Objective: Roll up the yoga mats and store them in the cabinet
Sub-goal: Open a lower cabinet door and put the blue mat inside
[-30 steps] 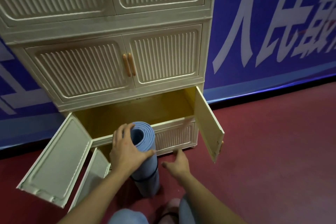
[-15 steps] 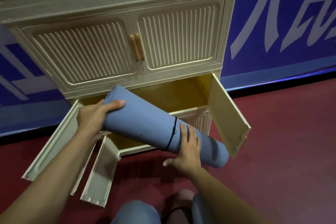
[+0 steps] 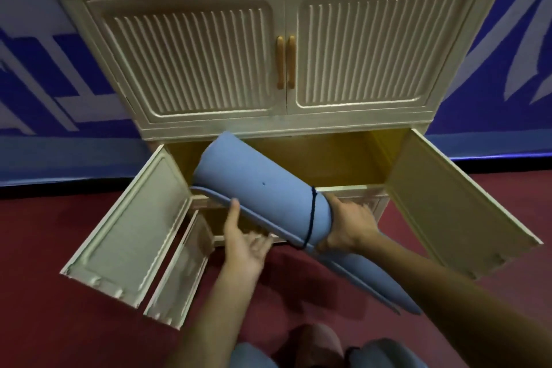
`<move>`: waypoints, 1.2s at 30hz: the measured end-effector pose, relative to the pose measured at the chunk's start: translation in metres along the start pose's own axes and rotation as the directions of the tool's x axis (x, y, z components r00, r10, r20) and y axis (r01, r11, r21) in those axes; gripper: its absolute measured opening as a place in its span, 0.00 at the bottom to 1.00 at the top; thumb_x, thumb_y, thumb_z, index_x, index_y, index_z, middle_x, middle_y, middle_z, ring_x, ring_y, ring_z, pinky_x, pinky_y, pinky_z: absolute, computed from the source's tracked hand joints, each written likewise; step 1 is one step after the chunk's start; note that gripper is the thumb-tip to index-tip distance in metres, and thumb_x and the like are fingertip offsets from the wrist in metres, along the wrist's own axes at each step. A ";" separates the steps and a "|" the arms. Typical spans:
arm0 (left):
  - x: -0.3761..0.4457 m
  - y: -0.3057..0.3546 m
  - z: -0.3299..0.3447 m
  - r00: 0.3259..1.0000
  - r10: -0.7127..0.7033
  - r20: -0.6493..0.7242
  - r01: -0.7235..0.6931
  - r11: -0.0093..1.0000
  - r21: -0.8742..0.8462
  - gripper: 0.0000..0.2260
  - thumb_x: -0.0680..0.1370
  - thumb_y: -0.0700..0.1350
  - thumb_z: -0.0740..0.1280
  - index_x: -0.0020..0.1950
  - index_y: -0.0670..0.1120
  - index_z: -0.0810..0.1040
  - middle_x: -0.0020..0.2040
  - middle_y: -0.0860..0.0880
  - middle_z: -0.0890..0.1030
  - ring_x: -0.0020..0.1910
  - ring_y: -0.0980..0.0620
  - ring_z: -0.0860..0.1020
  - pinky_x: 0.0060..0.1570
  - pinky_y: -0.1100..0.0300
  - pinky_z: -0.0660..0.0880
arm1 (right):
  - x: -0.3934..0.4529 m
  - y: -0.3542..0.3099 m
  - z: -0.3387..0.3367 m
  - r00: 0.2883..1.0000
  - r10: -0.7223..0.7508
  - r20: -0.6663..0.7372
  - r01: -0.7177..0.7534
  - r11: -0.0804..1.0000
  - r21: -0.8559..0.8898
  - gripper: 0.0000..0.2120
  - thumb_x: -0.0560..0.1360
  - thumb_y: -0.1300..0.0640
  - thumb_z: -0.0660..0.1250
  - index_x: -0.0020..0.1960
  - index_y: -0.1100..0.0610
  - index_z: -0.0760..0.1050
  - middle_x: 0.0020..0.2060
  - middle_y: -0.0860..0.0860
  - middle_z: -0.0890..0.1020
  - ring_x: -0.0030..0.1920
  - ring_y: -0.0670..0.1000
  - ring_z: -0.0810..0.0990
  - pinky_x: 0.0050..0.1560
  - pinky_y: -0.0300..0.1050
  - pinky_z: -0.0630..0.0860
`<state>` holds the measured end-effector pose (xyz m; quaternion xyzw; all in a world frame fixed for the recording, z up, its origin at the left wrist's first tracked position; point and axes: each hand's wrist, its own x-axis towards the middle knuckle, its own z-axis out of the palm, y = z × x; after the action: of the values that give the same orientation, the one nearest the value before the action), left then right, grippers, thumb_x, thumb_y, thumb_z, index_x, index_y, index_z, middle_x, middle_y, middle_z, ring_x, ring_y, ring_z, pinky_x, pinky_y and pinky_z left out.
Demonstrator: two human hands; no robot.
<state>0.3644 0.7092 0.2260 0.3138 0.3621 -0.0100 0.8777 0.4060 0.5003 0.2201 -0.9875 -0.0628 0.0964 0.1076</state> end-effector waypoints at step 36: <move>0.106 -0.063 -0.015 0.989 -0.143 -0.020 0.144 0.954 0.263 0.50 0.53 0.72 0.81 0.69 0.49 0.76 0.62 0.48 0.83 0.57 0.45 0.84 0.53 0.47 0.81 | 0.038 0.036 0.073 0.971 -0.060 0.231 -0.027 0.934 0.356 0.65 0.48 0.35 0.84 0.78 0.37 0.54 0.67 0.44 0.76 0.66 0.51 0.75 0.66 0.53 0.74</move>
<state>0.4178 0.6890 0.1154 0.4006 0.3797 -0.1216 0.8249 0.4313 0.4859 0.1354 -0.9323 -0.0649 0.2229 0.2773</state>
